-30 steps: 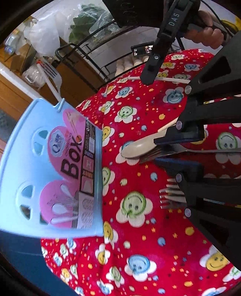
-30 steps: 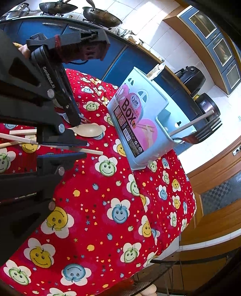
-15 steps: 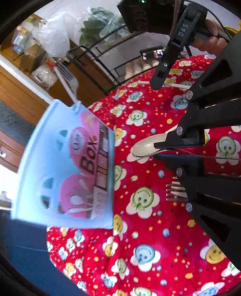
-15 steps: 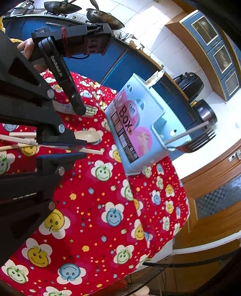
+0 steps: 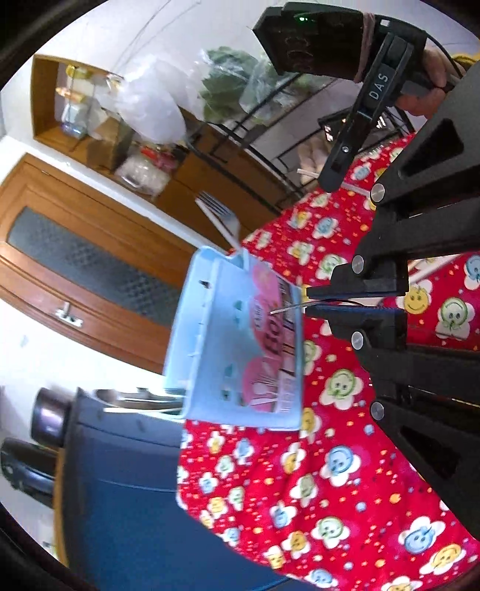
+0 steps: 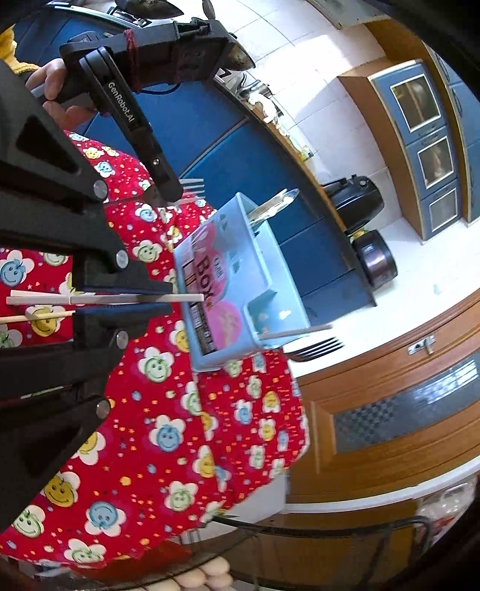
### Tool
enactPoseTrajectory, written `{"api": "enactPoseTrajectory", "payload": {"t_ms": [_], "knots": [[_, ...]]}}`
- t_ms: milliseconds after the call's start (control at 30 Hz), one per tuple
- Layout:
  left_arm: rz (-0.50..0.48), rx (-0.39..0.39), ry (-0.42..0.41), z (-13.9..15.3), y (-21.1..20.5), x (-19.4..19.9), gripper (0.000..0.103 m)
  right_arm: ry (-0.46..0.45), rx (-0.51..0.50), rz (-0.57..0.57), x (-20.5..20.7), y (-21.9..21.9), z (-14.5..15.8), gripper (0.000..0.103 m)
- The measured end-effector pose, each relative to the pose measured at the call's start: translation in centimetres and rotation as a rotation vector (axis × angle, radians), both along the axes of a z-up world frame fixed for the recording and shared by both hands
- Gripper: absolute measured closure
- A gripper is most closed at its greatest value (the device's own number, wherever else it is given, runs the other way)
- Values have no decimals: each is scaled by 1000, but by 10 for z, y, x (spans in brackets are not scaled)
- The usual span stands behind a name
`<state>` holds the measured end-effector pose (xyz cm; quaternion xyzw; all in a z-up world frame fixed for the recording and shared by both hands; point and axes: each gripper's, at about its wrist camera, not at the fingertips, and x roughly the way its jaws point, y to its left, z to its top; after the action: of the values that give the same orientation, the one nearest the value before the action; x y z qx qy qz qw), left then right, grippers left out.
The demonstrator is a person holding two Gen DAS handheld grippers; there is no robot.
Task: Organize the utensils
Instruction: 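Lift the fork and chopstick and carry them above the Box holder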
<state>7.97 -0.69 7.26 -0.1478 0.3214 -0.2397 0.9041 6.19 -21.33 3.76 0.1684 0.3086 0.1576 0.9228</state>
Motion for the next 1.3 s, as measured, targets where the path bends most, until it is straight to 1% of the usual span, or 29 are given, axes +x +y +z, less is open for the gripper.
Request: {"api": "enactPoseTrajectory", "payload": {"t_ms": [167,300,567,733,800,933,1067,1200,1300], "knots": [[17,-21,-60,18,6,-1,102,-38,-21,7,0,5,17,97],[38,-18,-99,33,7,2,102,-67,-42,15,4,10,31,97],[65,-38,-152,60,16,11,102,-117,-72,22,16,15,58,97],[73,-68,-186,85,24,19,102,-152,-95,15,23,15,77,97],[82,-69,-213,99,27,20,102,-166,-103,12,26,14,83,97],[106,-55,-276,124,29,24,102,-184,-111,-8,34,12,96,97],[135,-55,-318,143,32,32,102,-208,-121,-30,43,10,106,97],[161,-65,-346,156,34,42,102,-241,-145,-69,53,10,119,97],[178,-58,-355,157,32,52,102,-264,-171,-103,62,11,124,97]]}}
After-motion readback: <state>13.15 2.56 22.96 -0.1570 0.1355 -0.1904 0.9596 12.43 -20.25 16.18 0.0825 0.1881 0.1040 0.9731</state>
